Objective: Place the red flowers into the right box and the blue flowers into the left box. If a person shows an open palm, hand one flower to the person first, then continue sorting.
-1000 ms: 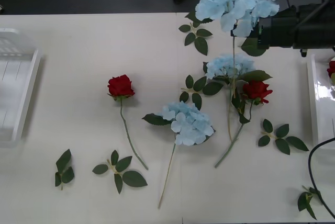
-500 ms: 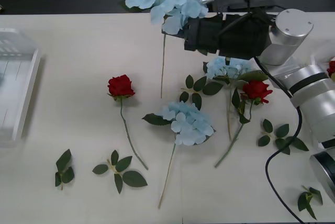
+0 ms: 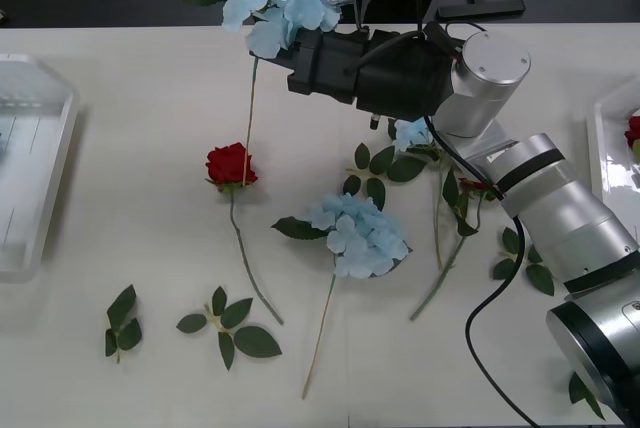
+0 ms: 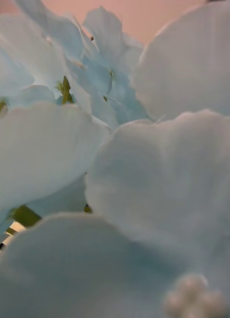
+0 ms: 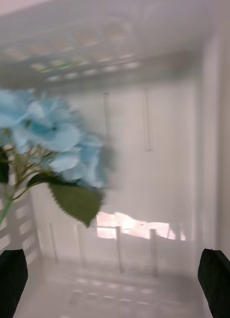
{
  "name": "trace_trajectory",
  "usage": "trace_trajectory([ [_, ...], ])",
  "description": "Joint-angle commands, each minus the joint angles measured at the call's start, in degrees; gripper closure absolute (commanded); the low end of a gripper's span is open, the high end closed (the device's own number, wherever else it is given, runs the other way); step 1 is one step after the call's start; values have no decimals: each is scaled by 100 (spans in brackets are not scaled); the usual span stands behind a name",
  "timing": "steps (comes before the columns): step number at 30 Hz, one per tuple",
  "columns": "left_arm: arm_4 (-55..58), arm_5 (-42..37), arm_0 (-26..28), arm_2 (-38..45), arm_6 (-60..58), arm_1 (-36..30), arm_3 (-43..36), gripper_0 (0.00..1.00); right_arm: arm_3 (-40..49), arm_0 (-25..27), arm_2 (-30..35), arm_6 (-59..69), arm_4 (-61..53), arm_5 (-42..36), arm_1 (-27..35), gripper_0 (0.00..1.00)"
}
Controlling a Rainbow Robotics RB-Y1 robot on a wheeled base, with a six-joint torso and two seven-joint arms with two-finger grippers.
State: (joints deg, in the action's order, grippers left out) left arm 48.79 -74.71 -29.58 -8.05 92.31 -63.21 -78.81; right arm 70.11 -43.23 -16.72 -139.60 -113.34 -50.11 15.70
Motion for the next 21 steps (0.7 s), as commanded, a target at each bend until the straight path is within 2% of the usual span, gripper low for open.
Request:
trace_trajectory([
  [1,420,-18,620,260,-1014,-315,-1356,0,293,-300,-147,-6,-110,98,-111,100],
  [7,500,26,1280,366,-1787,-306,-2701,0,293,-291,-147,-6,-145,116,-111,100],
  [9,456,26,1385,375,-1980,-315,-2929,0,293,-291,-147,-6,-154,116,-111,100],
  [16,464,35,1385,375,-2024,-254,-3052,0,293,-291,-121,-33,-154,212,-67,100],
  [21,438,35,1385,383,-2024,-245,-3052,0,293,-537,372,-129,154,423,276,100],
])
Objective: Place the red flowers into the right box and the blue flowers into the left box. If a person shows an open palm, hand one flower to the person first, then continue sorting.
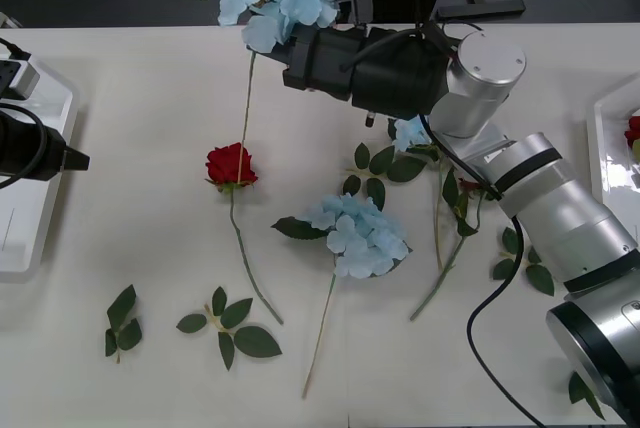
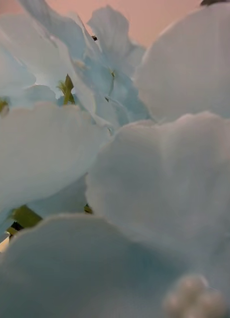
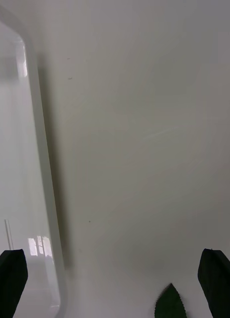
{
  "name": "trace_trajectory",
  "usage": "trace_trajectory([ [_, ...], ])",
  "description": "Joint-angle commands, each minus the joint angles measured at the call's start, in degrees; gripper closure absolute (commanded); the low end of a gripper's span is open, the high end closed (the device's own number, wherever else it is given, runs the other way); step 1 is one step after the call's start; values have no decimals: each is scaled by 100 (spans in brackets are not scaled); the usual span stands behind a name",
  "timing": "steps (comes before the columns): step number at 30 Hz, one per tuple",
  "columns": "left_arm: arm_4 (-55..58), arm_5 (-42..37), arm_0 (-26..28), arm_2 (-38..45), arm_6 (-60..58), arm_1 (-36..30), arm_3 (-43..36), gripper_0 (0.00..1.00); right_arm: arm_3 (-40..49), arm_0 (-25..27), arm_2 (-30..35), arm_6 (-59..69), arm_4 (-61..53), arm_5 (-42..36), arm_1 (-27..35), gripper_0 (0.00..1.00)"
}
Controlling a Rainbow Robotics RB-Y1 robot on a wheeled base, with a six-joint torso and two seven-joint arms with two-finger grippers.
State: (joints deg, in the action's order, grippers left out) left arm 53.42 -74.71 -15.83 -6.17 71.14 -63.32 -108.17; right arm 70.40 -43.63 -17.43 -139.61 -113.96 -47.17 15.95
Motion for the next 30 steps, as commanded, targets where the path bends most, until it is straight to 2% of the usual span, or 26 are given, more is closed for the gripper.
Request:
trace_trajectory([
  [1,-25,36,9,195,93,-233,-116,0,263,-559,530,-137,348,138,304,100],
  [6,-25,36,9,195,93,-233,-116,0,237,-1113,1058,-119,1271,270,576,100],
  [15,-25,36,9,195,93,-233,-116,0,228,-1719,1242,-313,1983,1096,717,100],
  [22,-25,36,9,195,93,-233,-116,0,228,-2018,1242,-489,2537,1325,717,100],
  [30,-25,36,9,195,93,-233,-116,0,228,-2009,1242,-612,2502,1369,708,100],
])
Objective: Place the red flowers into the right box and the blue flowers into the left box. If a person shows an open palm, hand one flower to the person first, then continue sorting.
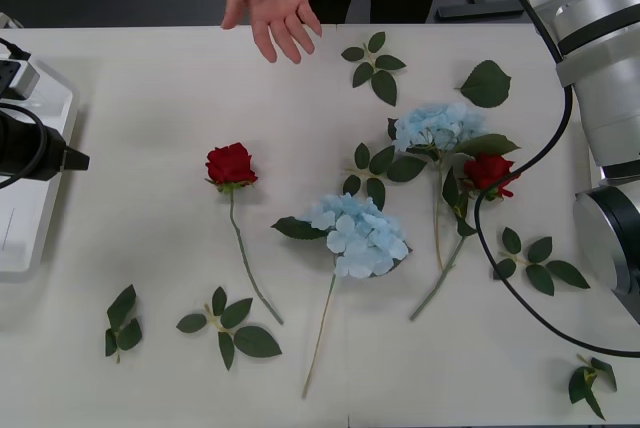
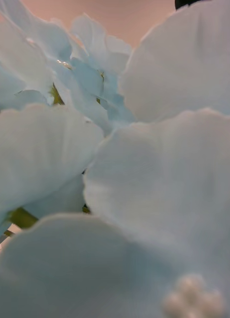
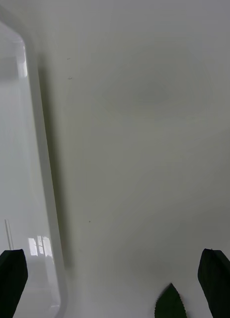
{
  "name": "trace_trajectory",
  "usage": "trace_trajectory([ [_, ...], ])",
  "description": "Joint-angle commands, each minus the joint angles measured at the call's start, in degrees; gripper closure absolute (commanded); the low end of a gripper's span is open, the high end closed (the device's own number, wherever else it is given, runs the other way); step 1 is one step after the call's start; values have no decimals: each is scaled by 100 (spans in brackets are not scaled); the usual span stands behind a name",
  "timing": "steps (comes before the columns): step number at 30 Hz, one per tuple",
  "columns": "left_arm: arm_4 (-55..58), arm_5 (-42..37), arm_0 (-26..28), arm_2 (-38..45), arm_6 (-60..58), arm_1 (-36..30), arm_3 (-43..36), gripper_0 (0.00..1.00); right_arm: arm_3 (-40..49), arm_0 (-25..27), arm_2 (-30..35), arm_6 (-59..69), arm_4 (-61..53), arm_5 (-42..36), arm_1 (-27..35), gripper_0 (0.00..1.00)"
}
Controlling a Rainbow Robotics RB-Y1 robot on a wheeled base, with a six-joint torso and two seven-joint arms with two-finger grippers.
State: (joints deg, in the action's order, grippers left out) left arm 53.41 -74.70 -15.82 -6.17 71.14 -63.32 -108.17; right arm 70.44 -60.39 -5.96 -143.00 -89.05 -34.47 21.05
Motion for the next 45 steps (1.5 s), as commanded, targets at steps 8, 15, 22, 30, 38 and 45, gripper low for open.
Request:
trace_trajectory([
  [8,-24,34,9,195,93,-233,-116,0,224,-333,60,-299,2,98,198,100],
  [15,-24,34,9,195,93,-233,-116,0,215,-333,60,-308,2,107,189,100],
  [22,-24,34,9,195,93,-233,-116,0,215,-333,69,-308,-25,107,189,100],
  [30,-24,34,9,195,93,-233,-116,0,224,-333,60,-325,-130,115,189,100],
  [38,-24,34,9,195,93,-233,-116,0,215,-333,60,-343,-376,300,189,26],
  [45,-24,34,9,195,93,-233,-116,0,215,-325,42,-405,-622,300,181,14],
])
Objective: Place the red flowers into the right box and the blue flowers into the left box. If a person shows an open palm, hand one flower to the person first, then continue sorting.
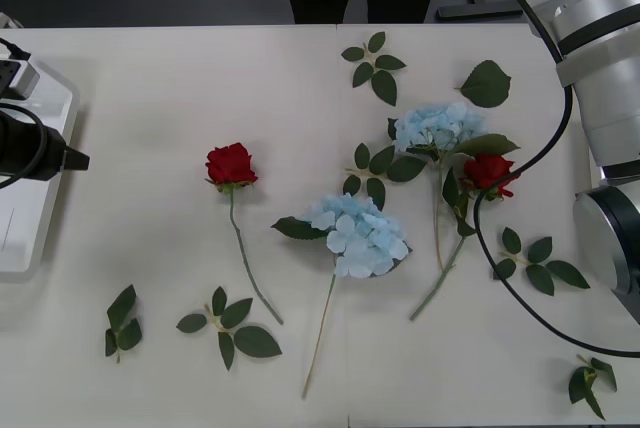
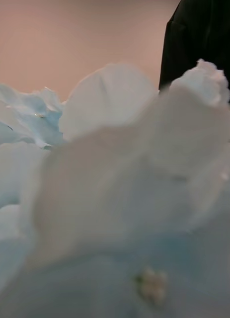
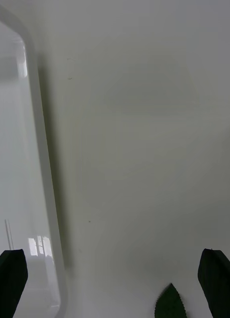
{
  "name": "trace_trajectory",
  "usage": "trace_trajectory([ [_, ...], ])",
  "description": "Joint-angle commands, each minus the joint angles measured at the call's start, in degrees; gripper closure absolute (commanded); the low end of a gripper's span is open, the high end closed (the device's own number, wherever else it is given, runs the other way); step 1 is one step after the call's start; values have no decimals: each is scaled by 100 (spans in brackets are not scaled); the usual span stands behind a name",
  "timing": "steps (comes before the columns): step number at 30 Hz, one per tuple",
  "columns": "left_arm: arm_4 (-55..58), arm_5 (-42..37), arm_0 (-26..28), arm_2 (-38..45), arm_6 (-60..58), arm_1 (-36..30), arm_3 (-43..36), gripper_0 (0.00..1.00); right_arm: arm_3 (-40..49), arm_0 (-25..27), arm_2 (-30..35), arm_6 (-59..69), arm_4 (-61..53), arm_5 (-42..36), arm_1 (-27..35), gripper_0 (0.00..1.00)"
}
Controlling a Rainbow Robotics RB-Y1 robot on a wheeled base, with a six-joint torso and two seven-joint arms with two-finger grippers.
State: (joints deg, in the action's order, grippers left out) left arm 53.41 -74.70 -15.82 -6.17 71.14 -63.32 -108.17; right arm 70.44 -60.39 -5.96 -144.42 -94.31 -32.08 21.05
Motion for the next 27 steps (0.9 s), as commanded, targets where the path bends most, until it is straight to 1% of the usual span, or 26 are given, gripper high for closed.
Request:
trace_trajectory([
  [1,-24,34,9,195,93,-233,-116,0,215,-333,43,-271,-97,53,189,14],
  [7,-24,34,9,195,93,-233,-116,0,215,-333,43,-288,-88,9,189,14],
  [10,-24,34,9,195,93,-233,-116,0,136,-333,34,-191,-88,-316,207,13],
  [14,-24,34,9,195,93,-233,-116,0,-233,-325,-10,230,-44,-1081,339,14],
  [17,-24,34,9,195,93,-233,-116,0,-365,-325,-239,907,176,-1450,506,14],
  [21,-24,34,9,195,93,-233,-116,0,-365,-333,-740,2551,738,-1811,840,13],
  [23,-24,34,9,195,93,-233,-116,0,-365,-325,-810,3122,888,-2013,928,13],
  [26,-24,34,9,195,93,-233,-116,0,-365,-254,-810,4124,1020,-2593,1103,14],
  [27,-24,34,9,195,93,-233,-116,0,-329,-175,-819,4493,1063,-2927,1209,13],
])
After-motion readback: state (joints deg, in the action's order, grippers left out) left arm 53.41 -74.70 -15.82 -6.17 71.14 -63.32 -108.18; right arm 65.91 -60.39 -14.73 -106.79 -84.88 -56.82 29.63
